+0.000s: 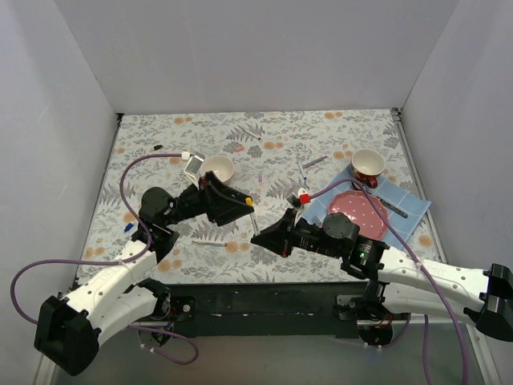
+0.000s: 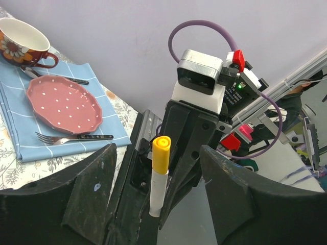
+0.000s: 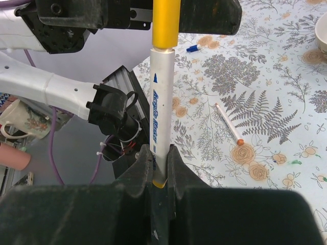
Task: Insert the pens into the pen caps
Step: Push the cap all the way onto the barrel until it clicks
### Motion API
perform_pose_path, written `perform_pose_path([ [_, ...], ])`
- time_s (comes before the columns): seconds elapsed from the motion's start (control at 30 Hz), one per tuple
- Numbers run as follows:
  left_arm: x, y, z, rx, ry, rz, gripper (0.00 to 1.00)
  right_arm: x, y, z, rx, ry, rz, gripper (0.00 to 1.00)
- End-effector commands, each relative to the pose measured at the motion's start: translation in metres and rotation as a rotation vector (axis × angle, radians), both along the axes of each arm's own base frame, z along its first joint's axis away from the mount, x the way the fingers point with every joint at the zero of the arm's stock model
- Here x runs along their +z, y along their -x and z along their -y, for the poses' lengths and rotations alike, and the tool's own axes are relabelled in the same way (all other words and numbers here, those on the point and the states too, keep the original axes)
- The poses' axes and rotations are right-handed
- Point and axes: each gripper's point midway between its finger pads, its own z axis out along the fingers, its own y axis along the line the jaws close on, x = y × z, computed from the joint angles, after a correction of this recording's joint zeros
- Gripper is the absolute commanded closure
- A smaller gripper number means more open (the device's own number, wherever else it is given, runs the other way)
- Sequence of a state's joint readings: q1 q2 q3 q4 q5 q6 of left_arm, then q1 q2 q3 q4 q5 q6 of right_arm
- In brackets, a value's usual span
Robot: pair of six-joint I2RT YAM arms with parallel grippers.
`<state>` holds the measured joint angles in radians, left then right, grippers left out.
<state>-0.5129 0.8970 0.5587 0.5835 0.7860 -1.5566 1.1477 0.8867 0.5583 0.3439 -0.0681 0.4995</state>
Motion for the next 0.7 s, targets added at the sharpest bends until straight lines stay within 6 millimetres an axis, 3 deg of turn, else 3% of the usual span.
perform_pose_path([
  [0.0,0.015,-0.002,0.001,0.007,0.022,0.014,0.38,0.01,0.003,0.001,0.013,-0.043,0.01,0.99],
  [0.17,0.01,-0.004,0.002,0.003,0.019,-0.005,0.51,0.01,0.004,0.002,0.014,-0.043,0.01,0.99],
  [0.33,0.004,-0.003,0.004,-0.013,0.011,-0.035,0.8,0.009,0.001,0.003,-0.004,-0.023,0.008,0.99],
  [0.43,-0.006,-0.001,0.004,-0.028,-0.006,-0.073,0.94,0.009,-0.012,0.006,-0.079,0.007,0.004,0.99],
  [0.5,-0.019,0.001,0.004,-0.032,-0.018,-0.1,1.0,0.013,-0.026,0.009,-0.16,0.011,0.014,0.99],
  [0.67,-0.041,0.0,0.003,-0.02,-0.006,-0.183,1.0,0.033,-0.047,0.007,-0.247,0.04,0.067,0.99],
])
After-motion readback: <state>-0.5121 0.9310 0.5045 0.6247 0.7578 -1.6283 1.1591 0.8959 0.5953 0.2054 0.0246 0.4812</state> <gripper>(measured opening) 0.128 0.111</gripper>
